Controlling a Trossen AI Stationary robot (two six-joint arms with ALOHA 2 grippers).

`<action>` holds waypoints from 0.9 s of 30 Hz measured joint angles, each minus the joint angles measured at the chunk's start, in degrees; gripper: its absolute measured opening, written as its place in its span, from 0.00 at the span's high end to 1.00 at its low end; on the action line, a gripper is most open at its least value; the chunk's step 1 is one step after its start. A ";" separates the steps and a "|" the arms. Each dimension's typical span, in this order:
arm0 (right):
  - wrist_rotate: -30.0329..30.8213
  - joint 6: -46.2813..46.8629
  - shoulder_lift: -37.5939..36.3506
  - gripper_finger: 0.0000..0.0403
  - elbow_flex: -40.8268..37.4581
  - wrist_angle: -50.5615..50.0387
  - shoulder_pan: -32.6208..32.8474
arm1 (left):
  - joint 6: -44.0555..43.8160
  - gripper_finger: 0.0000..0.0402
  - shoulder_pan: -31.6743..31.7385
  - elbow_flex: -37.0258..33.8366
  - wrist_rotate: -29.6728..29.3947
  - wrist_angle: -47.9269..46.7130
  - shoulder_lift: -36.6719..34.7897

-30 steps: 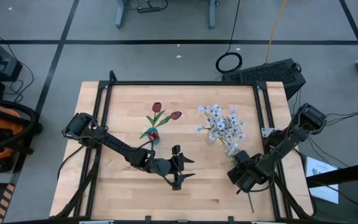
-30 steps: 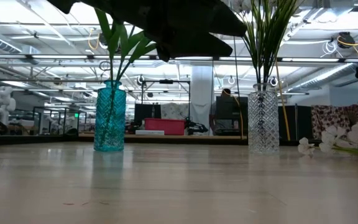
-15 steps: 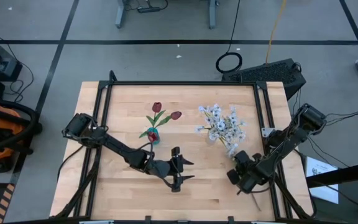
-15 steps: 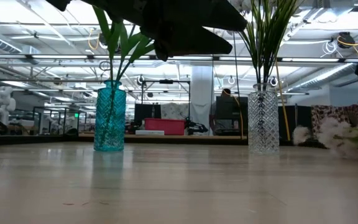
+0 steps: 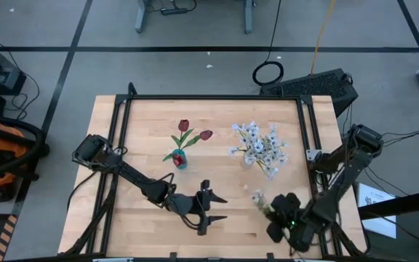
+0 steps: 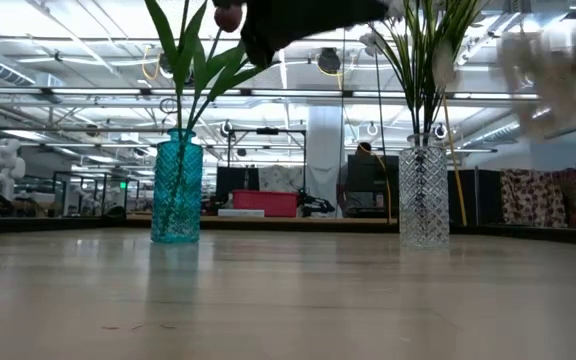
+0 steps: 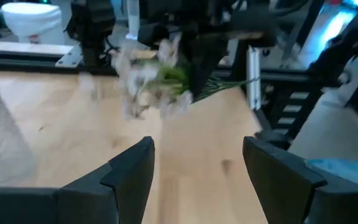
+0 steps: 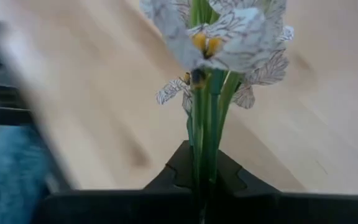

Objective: Sort flowers into vase by color
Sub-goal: Put the white daisies into the transparent vase

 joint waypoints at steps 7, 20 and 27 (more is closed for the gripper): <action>27.58 -16.80 -0.09 1.00 7.07 3.87 2.92 | 0.13 0.38 -1.58 0.02 0.00 7.32 0.00; 35.99 -61.60 -0.09 0.99 7.02 31.44 -3.25 | -0.07 0.38 0.25 0.04 1.25 16.55 0.00; 26.25 -79.85 -0.11 0.98 7.05 45.11 -8.56 | 1.61 0.38 1.72 1.60 3.39 16.61 0.02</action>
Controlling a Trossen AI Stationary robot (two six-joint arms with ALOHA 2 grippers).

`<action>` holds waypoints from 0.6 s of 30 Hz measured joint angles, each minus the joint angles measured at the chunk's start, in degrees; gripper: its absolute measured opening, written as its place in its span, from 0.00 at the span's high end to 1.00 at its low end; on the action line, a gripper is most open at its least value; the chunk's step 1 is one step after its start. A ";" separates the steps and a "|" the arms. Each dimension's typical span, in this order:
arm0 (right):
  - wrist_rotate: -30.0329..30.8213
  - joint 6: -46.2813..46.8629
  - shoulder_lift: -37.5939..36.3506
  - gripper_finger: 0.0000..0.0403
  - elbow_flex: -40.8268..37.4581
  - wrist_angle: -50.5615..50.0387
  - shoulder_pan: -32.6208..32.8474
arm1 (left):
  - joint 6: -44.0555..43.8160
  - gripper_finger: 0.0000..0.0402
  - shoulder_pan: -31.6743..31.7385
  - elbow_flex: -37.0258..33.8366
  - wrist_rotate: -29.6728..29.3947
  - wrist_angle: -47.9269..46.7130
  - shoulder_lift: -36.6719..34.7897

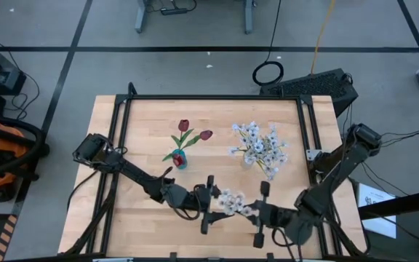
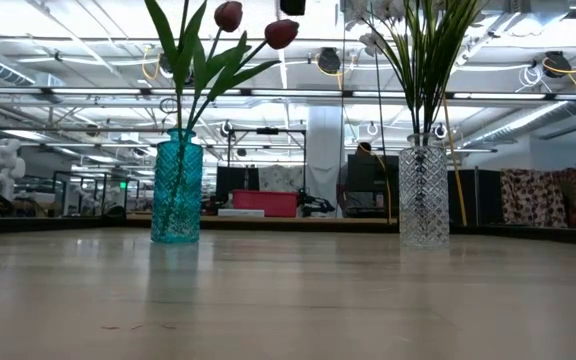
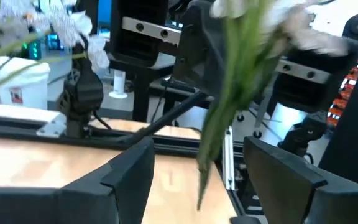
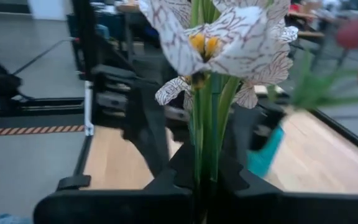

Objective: Sort flowers into vase by color
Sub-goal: Put the white daisies into the transparent vase

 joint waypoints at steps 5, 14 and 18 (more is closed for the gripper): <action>-4.81 -7.00 0.00 0.98 0.00 5.45 -3.32 | 3.50 0.38 -0.06 1.34 1.49 0.04 0.00; -10.39 -11.78 -0.02 0.98 0.00 9.32 -6.93 | 8.04 0.38 0.31 1.40 2.47 1.50 0.07; -11.40 -11.79 -0.02 0.98 0.00 9.30 -7.82 | 9.29 0.40 1.22 1.42 2.95 2.85 0.07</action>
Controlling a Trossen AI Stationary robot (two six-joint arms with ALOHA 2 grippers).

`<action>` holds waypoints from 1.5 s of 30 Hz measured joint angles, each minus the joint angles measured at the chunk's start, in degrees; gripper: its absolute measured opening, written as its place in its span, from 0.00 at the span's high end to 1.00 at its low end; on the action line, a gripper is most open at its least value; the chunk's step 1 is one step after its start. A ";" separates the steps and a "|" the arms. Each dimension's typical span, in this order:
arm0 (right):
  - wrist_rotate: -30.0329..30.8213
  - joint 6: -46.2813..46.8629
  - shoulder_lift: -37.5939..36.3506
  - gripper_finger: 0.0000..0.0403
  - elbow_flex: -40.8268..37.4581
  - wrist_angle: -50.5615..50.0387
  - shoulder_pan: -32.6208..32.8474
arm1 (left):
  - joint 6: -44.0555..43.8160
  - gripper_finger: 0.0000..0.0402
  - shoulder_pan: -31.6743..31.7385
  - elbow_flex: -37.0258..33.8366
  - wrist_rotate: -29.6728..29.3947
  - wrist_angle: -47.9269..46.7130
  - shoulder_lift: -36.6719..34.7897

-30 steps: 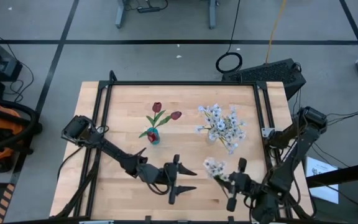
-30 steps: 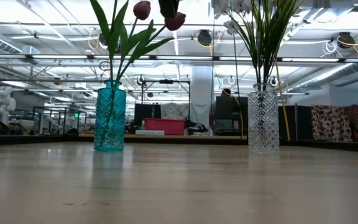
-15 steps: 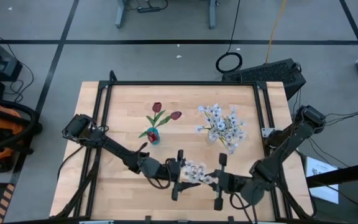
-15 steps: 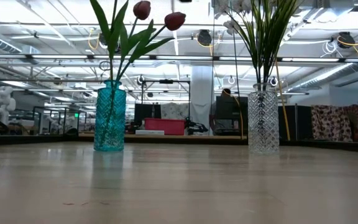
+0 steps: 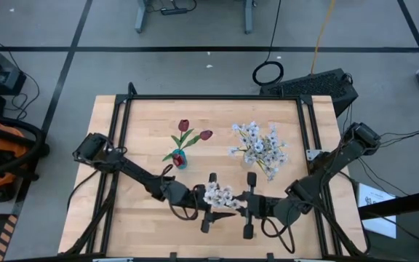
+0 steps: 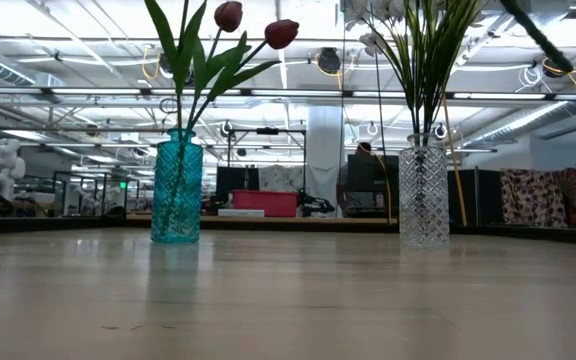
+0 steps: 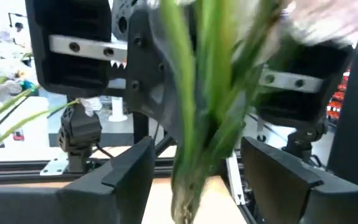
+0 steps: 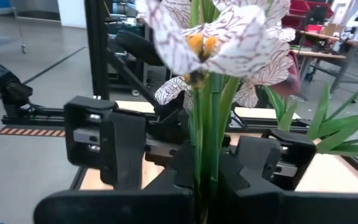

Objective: Sort flowers into vase by color
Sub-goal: Put the white daisies into the transparent vase

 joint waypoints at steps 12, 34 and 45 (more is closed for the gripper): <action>6.73 -2.16 -0.37 0.94 0.00 1.12 0.46 | -0.59 0.96 2.36 0.00 3.89 -0.47 0.00; 11.78 28.84 -7.61 0.47 -1.93 -32.24 13.15 | 4.50 0.98 1.60 9.30 2.67 -14.44 -4.61; 15.37 30.30 -2.39 0.47 -2.34 -30.90 12.20 | 6.30 0.98 2.66 13.18 2.76 -20.60 -4.61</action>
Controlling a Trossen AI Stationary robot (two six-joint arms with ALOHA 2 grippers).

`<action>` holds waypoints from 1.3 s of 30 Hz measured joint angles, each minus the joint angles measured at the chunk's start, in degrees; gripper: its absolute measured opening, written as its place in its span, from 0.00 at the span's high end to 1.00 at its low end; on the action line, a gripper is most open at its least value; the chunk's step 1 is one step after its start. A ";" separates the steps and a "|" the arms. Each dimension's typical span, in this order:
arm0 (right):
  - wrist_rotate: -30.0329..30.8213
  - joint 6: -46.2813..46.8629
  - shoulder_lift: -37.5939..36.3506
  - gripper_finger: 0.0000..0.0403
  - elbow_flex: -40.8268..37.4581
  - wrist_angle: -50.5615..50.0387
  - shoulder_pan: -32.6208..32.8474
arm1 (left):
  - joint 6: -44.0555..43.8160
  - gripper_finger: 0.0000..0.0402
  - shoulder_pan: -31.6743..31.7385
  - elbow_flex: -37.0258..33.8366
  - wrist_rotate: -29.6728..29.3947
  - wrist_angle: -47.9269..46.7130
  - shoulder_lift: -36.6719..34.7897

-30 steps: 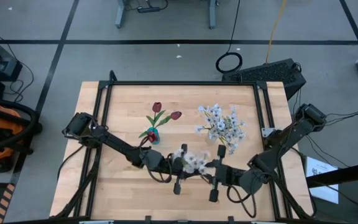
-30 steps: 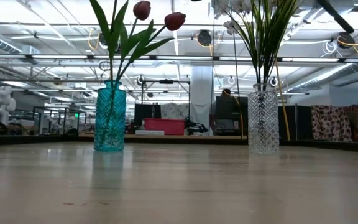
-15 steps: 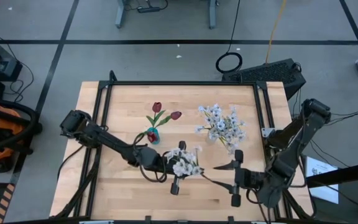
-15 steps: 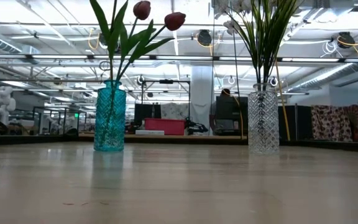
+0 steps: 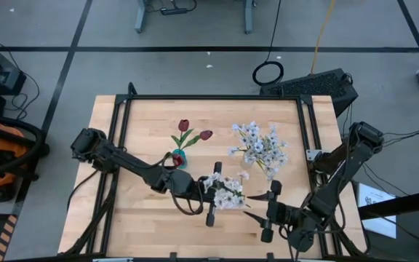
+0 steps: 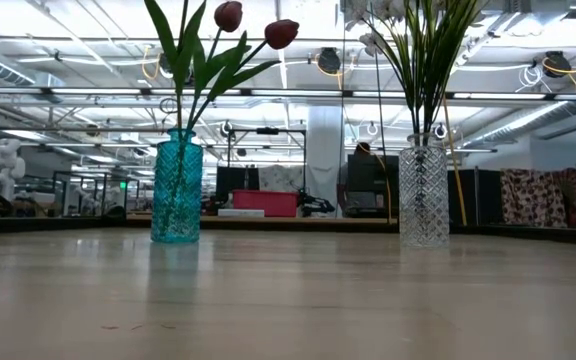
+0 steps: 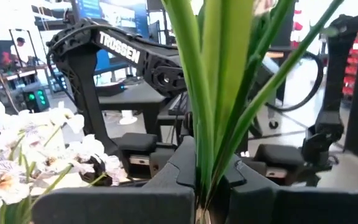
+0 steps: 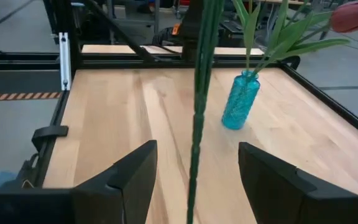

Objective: Sort flowers into vase by color
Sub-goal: Put the white daisies into the transparent vase

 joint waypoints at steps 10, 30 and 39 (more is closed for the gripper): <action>-0.08 -1.32 0.08 0.64 0.00 3.51 -2.16 | 2.20 0.98 1.81 0.02 3.31 -0.73 0.57; 1.44 -1.36 -1.65 0.99 -0.05 3.84 -1.49 | 1.67 0.66 0.88 0.00 2.88 -1.62 -0.59; 10.04 -0.13 -5.29 1.00 -0.06 3.91 7.37 | -2.82 0.27 -2.29 -0.04 -4.38 -9.08 -2.73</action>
